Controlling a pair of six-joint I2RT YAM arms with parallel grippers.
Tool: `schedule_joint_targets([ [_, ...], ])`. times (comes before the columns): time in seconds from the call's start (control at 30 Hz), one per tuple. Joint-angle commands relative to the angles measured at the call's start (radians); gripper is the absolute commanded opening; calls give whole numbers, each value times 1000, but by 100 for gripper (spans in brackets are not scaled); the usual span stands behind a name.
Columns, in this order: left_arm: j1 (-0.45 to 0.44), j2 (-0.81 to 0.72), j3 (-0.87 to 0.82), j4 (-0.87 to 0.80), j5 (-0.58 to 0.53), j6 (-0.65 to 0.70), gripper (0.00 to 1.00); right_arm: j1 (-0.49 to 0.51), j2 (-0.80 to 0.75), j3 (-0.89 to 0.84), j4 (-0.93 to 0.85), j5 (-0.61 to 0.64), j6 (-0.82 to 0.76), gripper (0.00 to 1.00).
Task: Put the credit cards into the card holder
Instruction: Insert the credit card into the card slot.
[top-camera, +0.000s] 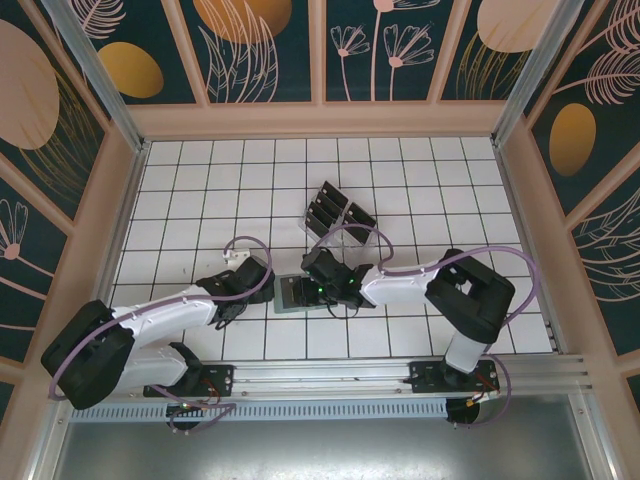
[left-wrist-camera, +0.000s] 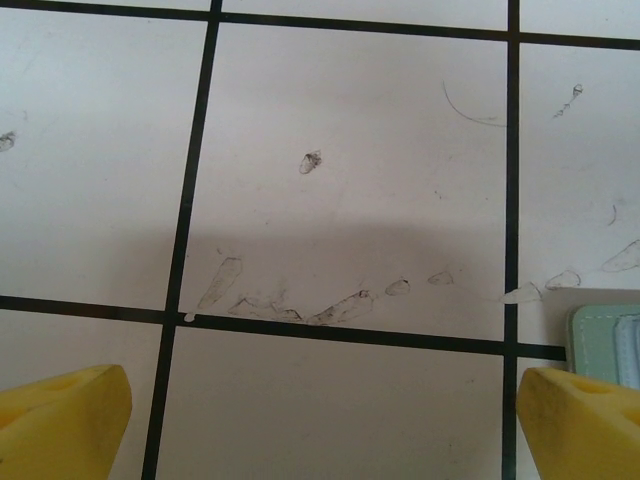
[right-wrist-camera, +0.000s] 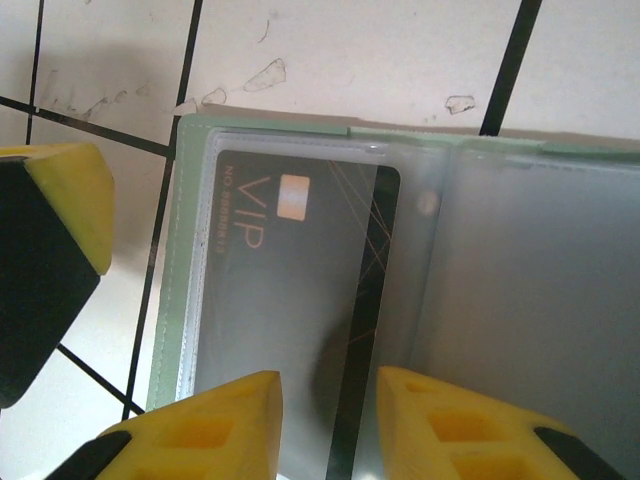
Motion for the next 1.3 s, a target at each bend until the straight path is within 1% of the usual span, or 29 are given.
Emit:
schedule_joint_targets([
  [0.0,4,9,-13,20,3,-5,99,12,22,22,20,-17,11,30],
  [0.3,5,17,-10,29,7,1,99,18,27,33,18,-20,12,29],
  [0.47,4,22,-6,32,10,1,99,26,35,52,6,-21,6,35],
  [0.83,4,23,-2,34,13,4,99,34,39,74,-7,-23,-2,39],
  [0.97,4,9,-2,28,9,1,98,33,10,90,-43,-7,-16,43],
  [1.13,4,-24,4,7,5,6,98,28,-66,102,-120,47,-50,45],
  [1.27,5,-48,9,-5,18,15,98,-6,-106,100,-198,94,-98,45],
])
